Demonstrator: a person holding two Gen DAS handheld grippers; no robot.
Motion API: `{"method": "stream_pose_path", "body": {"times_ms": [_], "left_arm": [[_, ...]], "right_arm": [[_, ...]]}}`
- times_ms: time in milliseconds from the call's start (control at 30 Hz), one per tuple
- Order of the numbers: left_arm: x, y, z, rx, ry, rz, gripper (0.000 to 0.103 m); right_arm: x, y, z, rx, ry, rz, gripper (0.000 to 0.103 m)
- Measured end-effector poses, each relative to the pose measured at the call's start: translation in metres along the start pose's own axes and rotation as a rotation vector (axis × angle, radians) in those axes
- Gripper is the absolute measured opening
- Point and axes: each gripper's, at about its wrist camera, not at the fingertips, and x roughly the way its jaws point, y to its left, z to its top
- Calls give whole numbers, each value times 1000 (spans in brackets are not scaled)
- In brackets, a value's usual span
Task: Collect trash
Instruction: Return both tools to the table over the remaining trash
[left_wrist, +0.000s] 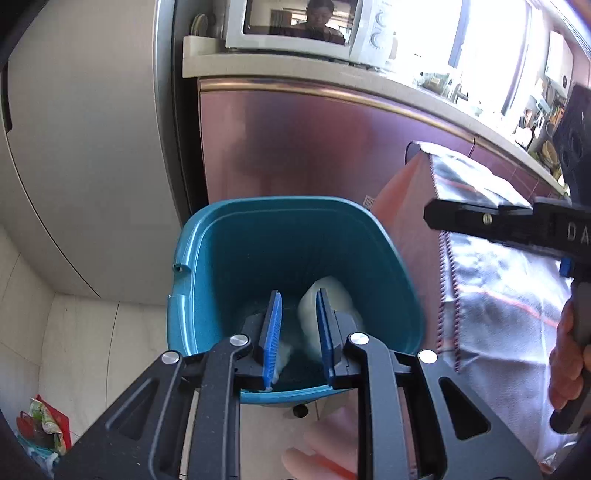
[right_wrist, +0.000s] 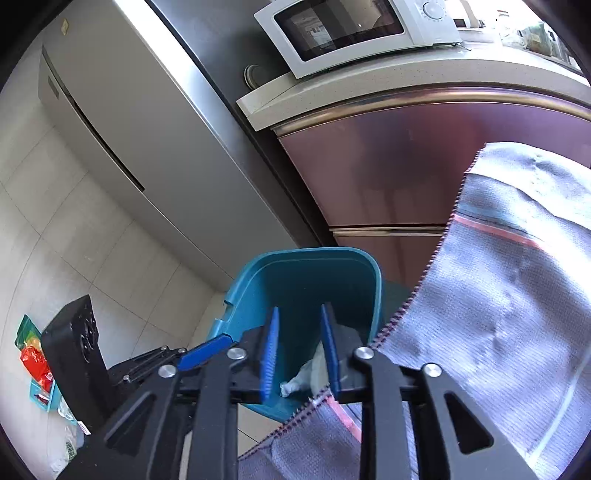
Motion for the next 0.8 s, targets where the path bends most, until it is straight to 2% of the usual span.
{"method": "stream_pose_path", "body": {"times_ms": [67,133,200,300,400,533,700,800], "left_arm": [[-13,-10,2,-1,-34,-29,22],[-27,-28,6,18,-78,-65,27],[-44,-49,7,56,-134,-112,37],[-67,-88,11,131,-201,-222,48],[-79,-128,8,211,-225,-335,52],[-79,-193,3,320,-208,-482,57],[-75,-272,-20,417,-136,-587,58],[-74,-302,-34,455,-100,-629,58]], "right_arm": [[-17,0,-4,-19,-21,8,24],[-42,-1,-10,-57,-45,10,31],[-77,-3,-20,-93,-77,7,38],[-136,-13,-41,-126,-135,-38,46],[-190,-28,-62,-124,-209,-116,53],[-252,-50,-97,-89,-283,-257,54],[-298,-87,-127,12,-355,-388,54],[-318,-111,-143,79,-385,-442,54]]}}
